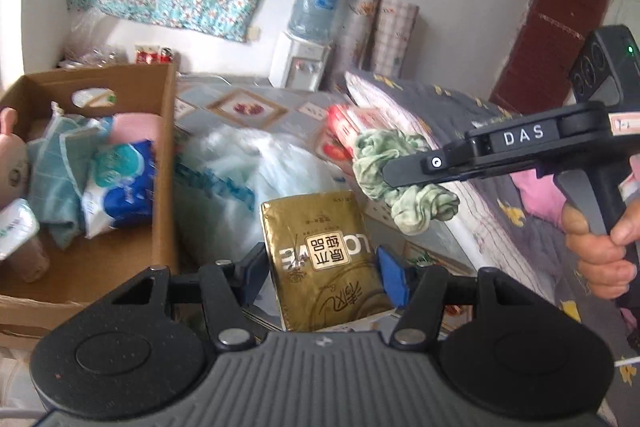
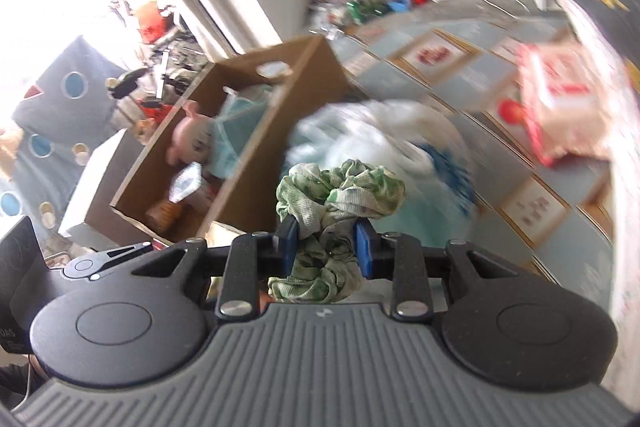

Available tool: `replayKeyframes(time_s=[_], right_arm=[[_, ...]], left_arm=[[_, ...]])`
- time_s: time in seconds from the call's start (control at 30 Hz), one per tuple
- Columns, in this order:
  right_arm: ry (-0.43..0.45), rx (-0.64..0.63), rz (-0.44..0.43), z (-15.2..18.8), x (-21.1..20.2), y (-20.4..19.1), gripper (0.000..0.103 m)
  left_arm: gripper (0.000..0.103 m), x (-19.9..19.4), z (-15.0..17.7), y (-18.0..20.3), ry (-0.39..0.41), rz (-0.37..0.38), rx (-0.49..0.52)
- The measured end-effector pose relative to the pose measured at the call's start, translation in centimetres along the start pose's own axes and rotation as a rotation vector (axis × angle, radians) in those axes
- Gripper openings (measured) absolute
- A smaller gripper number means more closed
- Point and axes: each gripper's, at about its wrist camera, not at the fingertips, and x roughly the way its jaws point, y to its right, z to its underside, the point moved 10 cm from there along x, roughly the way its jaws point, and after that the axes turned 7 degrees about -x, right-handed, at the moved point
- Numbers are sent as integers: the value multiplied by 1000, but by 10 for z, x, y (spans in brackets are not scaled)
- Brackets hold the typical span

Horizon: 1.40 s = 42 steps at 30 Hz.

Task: Organize soft objects
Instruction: 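Carry the scrunchie with the right tool into the box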

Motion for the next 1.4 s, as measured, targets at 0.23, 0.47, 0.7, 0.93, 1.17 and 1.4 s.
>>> replayKeyframes(time_s=[0.23,0.47,0.7,0.93,1.17,1.4], right_arm=[[-45,-80,-140,-41,65,-80,29],[-166,-148,-178,-44,139,-135,30],[-238,-197,-132,-47,180,-147,31],[-280,-214,-96,-44,191,-139,32],[-307,-235,-84,-41,198,-137,32],[-335,-269,-82,-37,198,-142,38]], left_arm=[[60,-32,-37,-98,82,-199,-110],[60,-17,-38,-160,17,-264,-174],[61,9,-28,-185,-88,-243,-202],[61,25,-20,-199,-143,-239,-220],[63,24,-18,-208,-156,-258,-227],[66,8,-24,-211,-112,-270,-244]])
